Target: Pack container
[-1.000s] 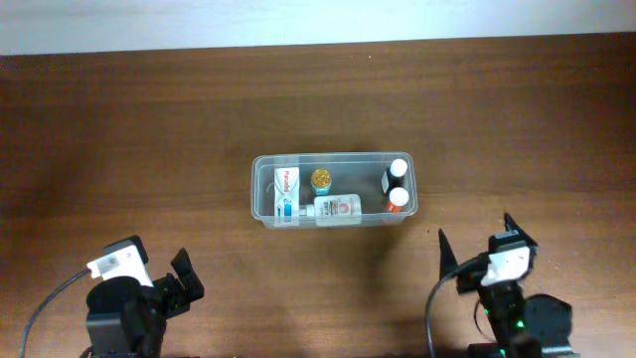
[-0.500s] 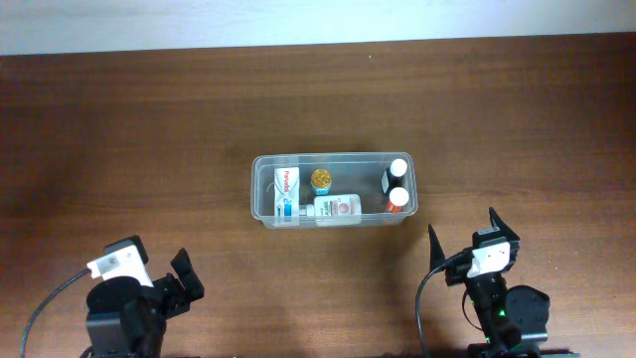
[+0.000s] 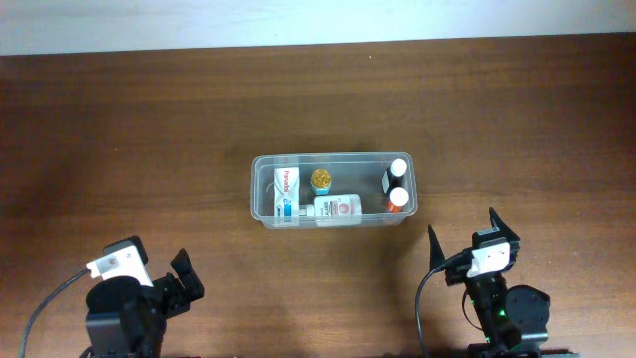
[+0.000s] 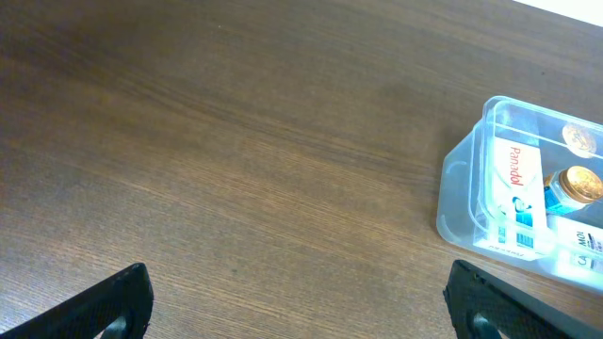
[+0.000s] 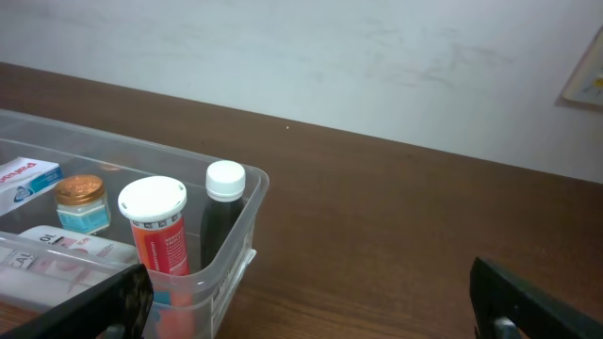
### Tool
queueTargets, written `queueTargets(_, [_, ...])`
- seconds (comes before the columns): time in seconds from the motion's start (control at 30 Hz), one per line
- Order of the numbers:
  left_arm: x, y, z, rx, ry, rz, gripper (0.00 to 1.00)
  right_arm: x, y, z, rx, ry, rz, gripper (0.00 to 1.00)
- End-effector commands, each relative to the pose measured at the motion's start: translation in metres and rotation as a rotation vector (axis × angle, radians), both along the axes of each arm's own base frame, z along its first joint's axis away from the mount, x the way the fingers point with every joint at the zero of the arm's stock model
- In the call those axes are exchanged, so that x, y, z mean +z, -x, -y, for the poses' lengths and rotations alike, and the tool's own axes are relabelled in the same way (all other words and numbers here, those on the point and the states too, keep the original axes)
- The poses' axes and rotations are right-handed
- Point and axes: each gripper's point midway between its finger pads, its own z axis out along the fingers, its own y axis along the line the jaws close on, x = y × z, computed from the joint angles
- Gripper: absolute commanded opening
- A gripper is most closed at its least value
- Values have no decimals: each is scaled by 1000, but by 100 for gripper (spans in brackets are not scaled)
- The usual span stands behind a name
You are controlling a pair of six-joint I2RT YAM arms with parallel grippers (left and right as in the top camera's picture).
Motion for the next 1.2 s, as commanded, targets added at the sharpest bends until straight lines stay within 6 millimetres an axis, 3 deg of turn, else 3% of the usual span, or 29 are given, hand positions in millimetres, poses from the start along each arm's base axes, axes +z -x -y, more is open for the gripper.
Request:
queueTargets(0.0, [0,8,-7,18,-46,20,100,-2,0,-1,9,-4,1,98])
queueTargets(0.13, [-30,10,-11,38,-62,51,99,-2,0,-1,9,-4,1,98])
queueTargets(0.17, [-40,1,-8,24,-52,111,99,-2,0,-1,9,-4,1,98])
queueTargets(0.3, [-48,-35,5,-65,-54,339,99,-2,0,-1,9,-4,1,98])
queueTargets(0.4, [-45,-56,36,-319,-198,504,99,-2,0,-1,9,-4,1,98])
queueTargets(0.53, [-36,-61,52,-471,-371,604,99,-2,0,-1,9,-4,1,98])
queueTargets(1.17, [-38,-61,48,-449,-377,594,99,-2,0,-1,9,-4,1,98])
